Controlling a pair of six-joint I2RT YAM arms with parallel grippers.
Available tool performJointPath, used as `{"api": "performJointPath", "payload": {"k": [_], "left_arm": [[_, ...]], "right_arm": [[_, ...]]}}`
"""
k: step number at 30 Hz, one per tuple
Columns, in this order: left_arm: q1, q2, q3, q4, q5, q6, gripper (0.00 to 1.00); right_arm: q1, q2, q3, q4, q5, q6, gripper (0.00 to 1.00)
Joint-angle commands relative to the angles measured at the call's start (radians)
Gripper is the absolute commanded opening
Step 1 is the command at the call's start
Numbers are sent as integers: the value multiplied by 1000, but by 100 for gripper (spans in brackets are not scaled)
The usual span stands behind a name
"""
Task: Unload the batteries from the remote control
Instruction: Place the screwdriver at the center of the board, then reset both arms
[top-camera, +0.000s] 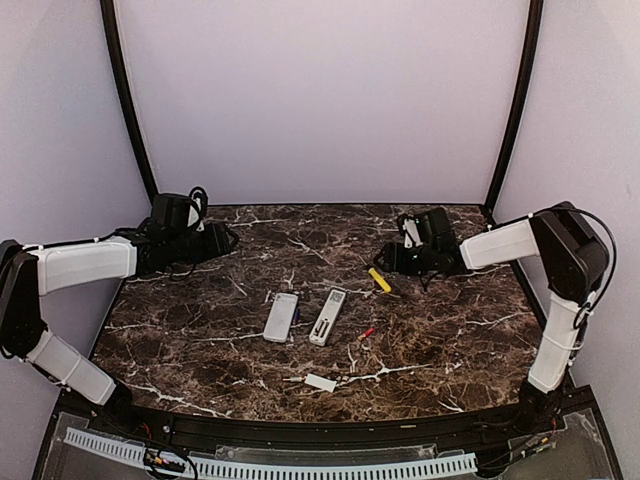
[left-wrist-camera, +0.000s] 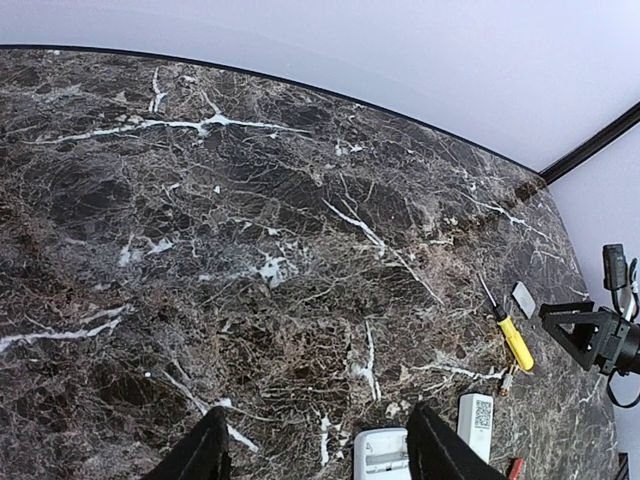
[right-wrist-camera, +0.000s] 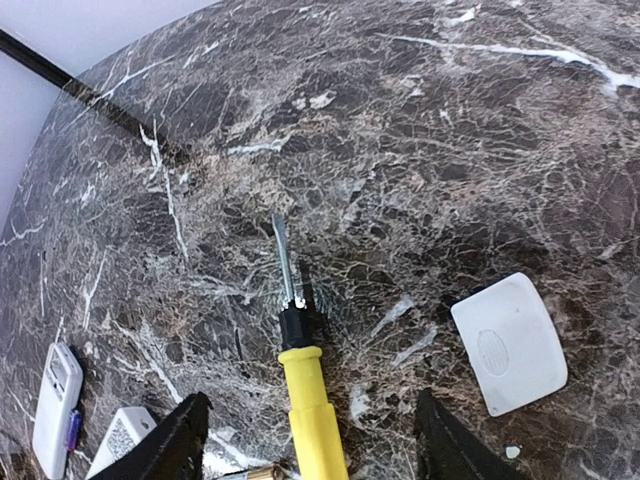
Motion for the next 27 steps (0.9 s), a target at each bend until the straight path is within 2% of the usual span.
{"api": "performJointPath", "payload": {"k": [1, 2, 4, 12, 22, 27], "left_arm": [[12, -4, 16, 7, -8, 42, 62], [17, -2, 16, 17, 7, 59, 65], [36, 6, 18, 28, 32, 78, 68], [204, 1, -28, 126, 73, 112, 79], [583, -186, -252, 307, 122, 91, 84], [613, -265, -409, 486, 38, 168, 89]], "right_arm": [[2, -88, 4, -47, 39, -47, 75], [1, -105, 10, -54, 38, -54, 86], [-5, -136, 16, -66, 38, -70, 98], [-141, -235, -25, -78, 43, -114, 99], [-488, -497, -235, 0, 12, -164, 99], [-574, -598, -346, 111, 138, -221, 99]]}}
